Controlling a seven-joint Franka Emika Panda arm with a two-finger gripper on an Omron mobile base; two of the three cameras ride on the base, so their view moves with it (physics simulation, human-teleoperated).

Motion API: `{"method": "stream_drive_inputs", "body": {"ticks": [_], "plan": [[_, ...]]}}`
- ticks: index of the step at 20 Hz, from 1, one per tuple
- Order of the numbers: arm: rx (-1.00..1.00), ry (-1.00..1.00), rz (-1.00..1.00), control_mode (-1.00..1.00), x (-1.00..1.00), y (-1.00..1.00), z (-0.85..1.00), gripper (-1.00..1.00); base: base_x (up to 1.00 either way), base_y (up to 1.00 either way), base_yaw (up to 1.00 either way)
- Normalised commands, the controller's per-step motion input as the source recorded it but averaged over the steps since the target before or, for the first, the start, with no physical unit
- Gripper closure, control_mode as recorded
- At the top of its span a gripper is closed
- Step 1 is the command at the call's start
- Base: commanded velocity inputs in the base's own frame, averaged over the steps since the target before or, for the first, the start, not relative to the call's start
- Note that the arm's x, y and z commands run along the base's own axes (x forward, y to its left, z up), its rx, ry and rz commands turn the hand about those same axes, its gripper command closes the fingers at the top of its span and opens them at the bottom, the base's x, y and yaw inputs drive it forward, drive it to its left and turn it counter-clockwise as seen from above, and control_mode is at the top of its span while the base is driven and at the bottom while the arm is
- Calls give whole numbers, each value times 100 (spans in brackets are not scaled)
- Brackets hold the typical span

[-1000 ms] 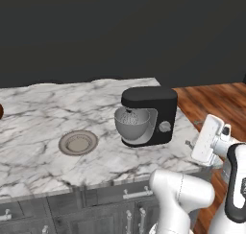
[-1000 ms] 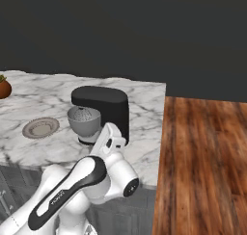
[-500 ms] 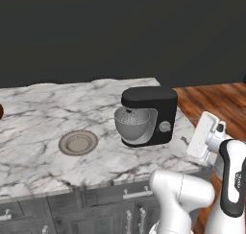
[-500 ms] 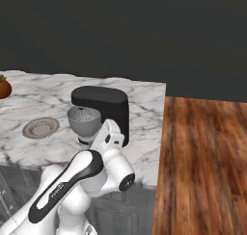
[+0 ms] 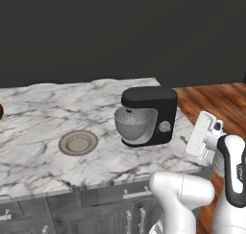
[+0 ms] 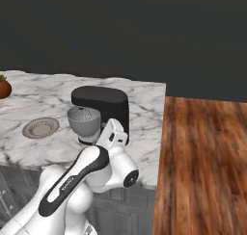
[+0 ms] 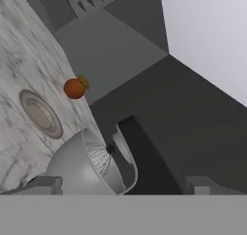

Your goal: Add butter and sugar cubes to the stand mixer bowl and then turn on the stand mixer to begin making frosting.

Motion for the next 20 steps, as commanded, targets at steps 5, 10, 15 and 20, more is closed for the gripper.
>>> {"method": "stream_drive_inputs", "body": {"ticks": [5, 10, 15, 20], "plan": [[0, 1, 0, -100, 29, 14, -30, -100, 0, 0, 0], [0, 0, 0, -100, 21, 38, -27, -100, 0, 0, 0], [0, 0, 0, -100, 24, 30, -28, -100, 0, 0, 0], [-1, 0, 0, -100, 28, 14, -32, -100, 0, 0, 0]]}}
